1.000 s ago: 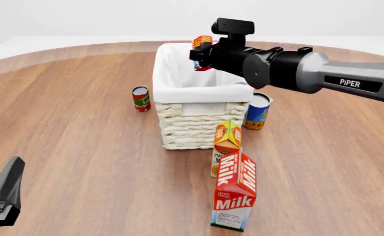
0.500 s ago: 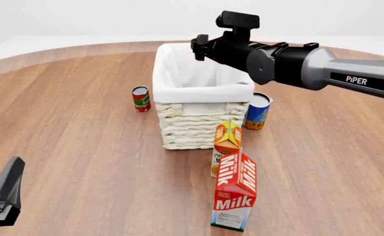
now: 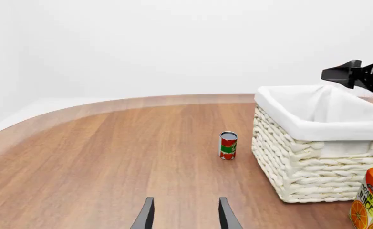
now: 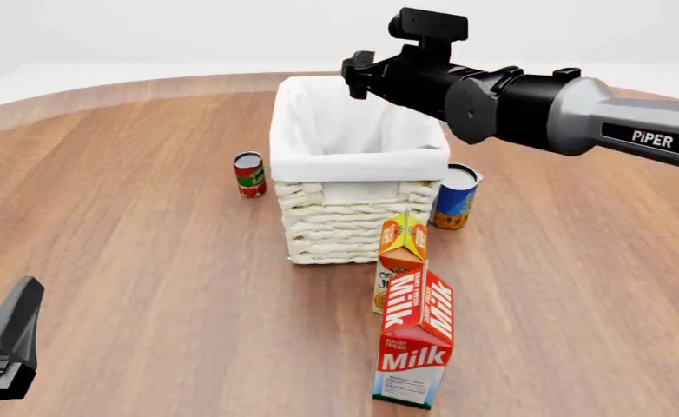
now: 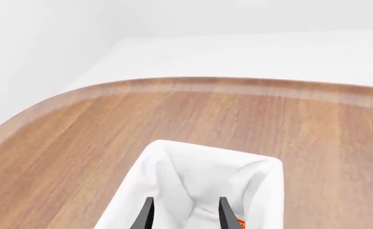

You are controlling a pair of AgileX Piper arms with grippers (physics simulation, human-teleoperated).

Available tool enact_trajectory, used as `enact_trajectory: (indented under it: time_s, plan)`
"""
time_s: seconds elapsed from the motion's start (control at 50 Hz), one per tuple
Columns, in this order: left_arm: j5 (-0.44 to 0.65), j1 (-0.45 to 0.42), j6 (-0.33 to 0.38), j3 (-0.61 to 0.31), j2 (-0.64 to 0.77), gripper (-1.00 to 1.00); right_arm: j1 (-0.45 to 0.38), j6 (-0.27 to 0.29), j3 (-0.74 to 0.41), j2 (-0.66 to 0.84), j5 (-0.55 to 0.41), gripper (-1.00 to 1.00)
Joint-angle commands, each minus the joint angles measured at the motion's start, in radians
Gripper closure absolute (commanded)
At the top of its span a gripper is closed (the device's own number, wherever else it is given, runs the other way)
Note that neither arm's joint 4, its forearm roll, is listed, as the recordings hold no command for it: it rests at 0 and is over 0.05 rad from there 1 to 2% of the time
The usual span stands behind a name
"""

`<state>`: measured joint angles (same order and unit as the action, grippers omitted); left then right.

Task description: Pick up the butter and put it in the basket.

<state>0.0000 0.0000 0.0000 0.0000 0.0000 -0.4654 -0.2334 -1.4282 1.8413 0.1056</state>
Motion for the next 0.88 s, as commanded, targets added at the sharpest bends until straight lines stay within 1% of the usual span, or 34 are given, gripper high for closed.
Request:
enact_trajectory:
  time_s: [0.02, 0.26, 0.54, 0.7, 0.88]
  plan:
    - [0.000, 0.000, 0.000, 0.000, 0.000, -1.00, -0.002, 0.005, 0.015, -0.035, -0.002, -1.00]
    - [0.000, 0.000, 0.000, 0.000, 0.000, -1.00, -0.008, 0.003, 0.019, -0.036, 0.004, -1.00]
    - [0.000, 0.000, 0.000, 0.000, 0.000, -1.00, -0.017, 0.019, 0.018, -0.051, 0.003, -1.00]
    - [0.000, 0.000, 0.000, 0.000, 0.000, -1.00, -0.022, 0.031, 0.041, -0.071, 0.023, -1.00]
    - [0.000, 0.000, 0.000, 0.000, 0.000, -1.00, -0.025, 0.027, 0.046, -0.075, 0.024, -1.00]
